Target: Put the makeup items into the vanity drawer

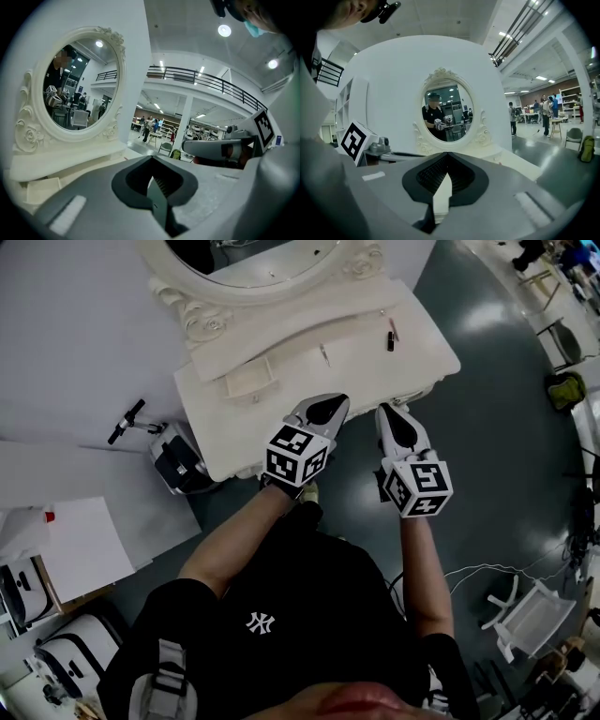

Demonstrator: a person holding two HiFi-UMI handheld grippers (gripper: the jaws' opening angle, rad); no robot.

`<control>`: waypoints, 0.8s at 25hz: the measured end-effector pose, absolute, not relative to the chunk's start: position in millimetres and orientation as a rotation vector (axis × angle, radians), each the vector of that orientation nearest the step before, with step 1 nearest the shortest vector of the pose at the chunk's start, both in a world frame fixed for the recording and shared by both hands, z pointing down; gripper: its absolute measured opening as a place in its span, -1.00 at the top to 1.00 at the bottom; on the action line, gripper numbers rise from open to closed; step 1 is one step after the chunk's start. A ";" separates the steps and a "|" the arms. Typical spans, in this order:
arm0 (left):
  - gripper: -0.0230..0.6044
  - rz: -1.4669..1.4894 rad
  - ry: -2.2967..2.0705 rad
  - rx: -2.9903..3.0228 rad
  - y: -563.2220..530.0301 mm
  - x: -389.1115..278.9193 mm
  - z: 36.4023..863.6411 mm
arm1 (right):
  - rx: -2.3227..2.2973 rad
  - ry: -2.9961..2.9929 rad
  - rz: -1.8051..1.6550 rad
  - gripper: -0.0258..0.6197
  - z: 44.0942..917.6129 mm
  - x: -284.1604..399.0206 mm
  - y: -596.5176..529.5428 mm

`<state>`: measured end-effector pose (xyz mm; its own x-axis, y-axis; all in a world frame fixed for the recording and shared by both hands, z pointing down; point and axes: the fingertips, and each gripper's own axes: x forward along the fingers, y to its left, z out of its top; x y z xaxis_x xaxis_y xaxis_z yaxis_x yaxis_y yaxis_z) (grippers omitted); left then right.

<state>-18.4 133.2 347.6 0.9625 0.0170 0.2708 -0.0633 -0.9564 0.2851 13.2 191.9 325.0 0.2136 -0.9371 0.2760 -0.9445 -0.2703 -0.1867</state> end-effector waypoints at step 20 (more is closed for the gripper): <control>0.93 0.480 -0.224 2.751 10.9 27.0 417.5 | 2.137 -1.866 0.730 0.76 440.1 68.5 41.0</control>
<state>27.0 10.9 417.5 0.9305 -0.0957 0.3535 -0.2100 -0.9303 0.3008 68.5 41.0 440.1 0.0749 -0.8664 0.4937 -0.9713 -0.1754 -0.1604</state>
